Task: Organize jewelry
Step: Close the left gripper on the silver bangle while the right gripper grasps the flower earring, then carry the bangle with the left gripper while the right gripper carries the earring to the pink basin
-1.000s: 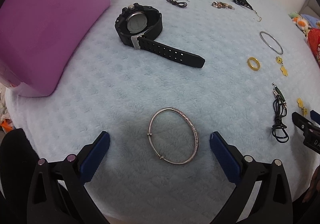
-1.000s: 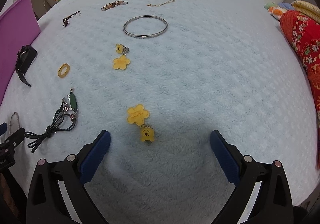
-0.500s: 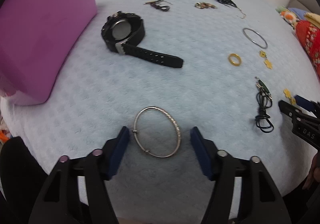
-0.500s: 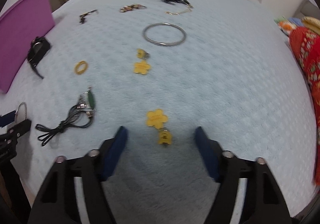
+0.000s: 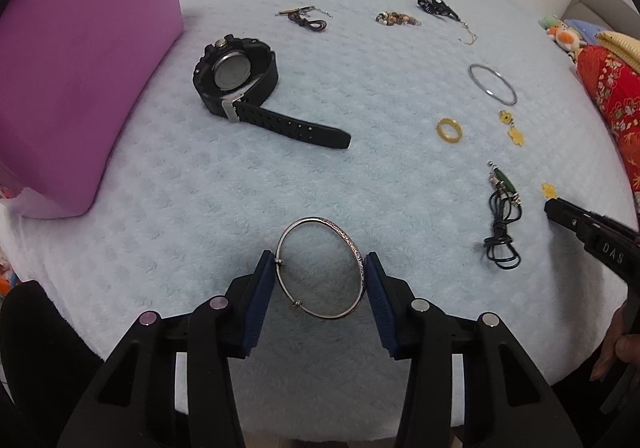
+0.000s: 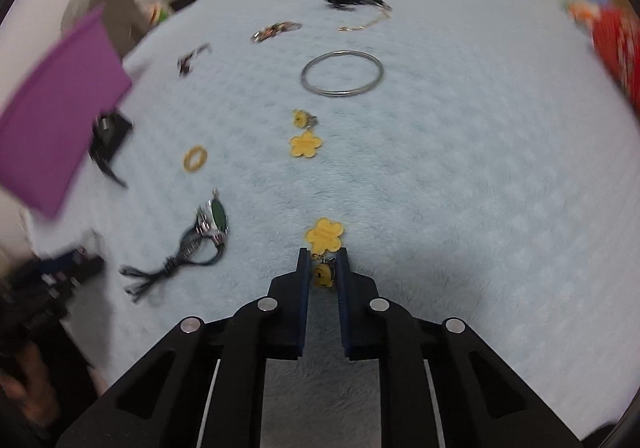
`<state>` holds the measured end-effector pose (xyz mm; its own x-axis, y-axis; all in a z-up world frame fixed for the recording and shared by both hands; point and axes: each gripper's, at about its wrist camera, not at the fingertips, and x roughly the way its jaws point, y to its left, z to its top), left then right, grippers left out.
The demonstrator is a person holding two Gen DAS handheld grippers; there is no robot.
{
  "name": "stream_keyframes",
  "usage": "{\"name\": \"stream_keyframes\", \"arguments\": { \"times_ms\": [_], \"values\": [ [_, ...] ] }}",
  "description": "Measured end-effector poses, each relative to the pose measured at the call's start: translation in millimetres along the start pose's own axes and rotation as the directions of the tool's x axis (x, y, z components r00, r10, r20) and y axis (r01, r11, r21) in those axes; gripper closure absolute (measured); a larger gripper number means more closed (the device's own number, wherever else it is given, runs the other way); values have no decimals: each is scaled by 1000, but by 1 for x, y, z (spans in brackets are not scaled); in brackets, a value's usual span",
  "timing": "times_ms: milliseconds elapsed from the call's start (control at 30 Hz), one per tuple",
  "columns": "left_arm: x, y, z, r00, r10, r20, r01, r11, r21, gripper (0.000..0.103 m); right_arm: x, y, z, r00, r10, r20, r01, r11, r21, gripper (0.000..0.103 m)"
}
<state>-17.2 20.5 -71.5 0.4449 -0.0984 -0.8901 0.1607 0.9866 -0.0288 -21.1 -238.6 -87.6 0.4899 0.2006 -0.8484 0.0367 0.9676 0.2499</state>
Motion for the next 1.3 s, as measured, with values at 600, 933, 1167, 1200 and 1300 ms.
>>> {"name": "stream_keyframes", "arguments": {
  "times_ms": [600,933,1167,1200,1300],
  "values": [
    [-37,2,14,994,-58,89,59,998,-2,59,-37,15,1,995,86,58,-87,996,20,92],
    [-84,18,39,977,-84,194,93,995,-38,59,-80,58,37,972,191,137,-188,982,-36,92],
    [-124,47,74,962,-92,256,117,990,-84,59,-97,125,94,931,321,175,-297,943,-147,92],
    [-130,57,81,960,-93,264,122,988,-95,59,-97,134,101,926,335,176,-308,937,-162,92],
    [-144,86,95,955,-74,288,115,985,-128,59,-95,173,125,901,401,166,-363,906,-219,92]
  ]
}}
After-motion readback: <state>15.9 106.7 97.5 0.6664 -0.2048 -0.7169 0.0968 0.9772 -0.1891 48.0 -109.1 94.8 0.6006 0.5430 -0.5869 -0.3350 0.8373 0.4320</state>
